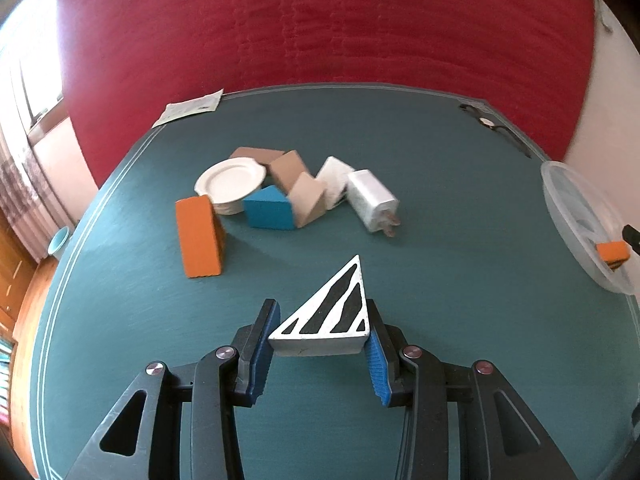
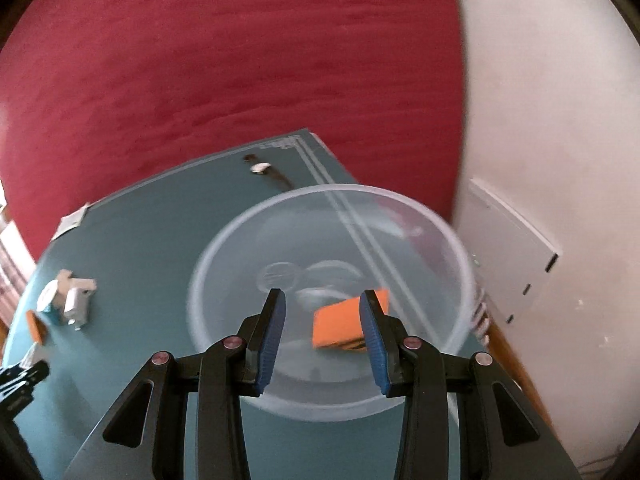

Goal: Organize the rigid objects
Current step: 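Carry the orange-black triangle into the clear bowl and open the right tool, then lower the white-black triangle into the clear bowl and open the left tool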

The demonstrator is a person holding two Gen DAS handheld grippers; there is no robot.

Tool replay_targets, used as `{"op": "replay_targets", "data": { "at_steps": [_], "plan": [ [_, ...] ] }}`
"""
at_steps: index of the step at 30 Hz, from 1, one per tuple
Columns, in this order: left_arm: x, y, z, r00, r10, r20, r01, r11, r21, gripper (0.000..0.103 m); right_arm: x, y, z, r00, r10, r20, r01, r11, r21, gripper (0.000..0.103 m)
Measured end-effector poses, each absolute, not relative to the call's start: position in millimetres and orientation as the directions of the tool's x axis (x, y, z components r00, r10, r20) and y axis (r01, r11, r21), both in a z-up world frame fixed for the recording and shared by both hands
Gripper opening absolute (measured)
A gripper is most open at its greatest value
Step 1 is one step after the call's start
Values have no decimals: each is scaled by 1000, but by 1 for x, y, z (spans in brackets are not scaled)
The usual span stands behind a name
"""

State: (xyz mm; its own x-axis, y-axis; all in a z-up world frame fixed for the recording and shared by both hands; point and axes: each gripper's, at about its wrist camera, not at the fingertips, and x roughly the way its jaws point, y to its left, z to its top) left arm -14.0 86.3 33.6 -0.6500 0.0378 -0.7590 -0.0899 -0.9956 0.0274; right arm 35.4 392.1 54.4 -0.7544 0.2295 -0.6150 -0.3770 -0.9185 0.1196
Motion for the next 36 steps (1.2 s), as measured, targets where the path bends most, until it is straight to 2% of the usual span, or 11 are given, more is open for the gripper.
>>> {"op": "replay_targets", "data": {
  "at_steps": [11, 18, 36],
  "plan": [
    [-15, 127, 39, -650, 69, -756, -155, -987, 43, 43, 51, 414, 45, -766, 285, -577, -437, -889, 141, 41],
    [-18, 164, 44, -645, 129, -753, -236, -971, 36, 43, 65, 424, 41, -756, 361, -546, -505, -852, 137, 42],
    [-34, 263, 67, -625, 306, -719, -461, -887, 24, 43, 81, 430, 33, -745, 436, -504, -575, -803, 156, 52]
  ]
}}
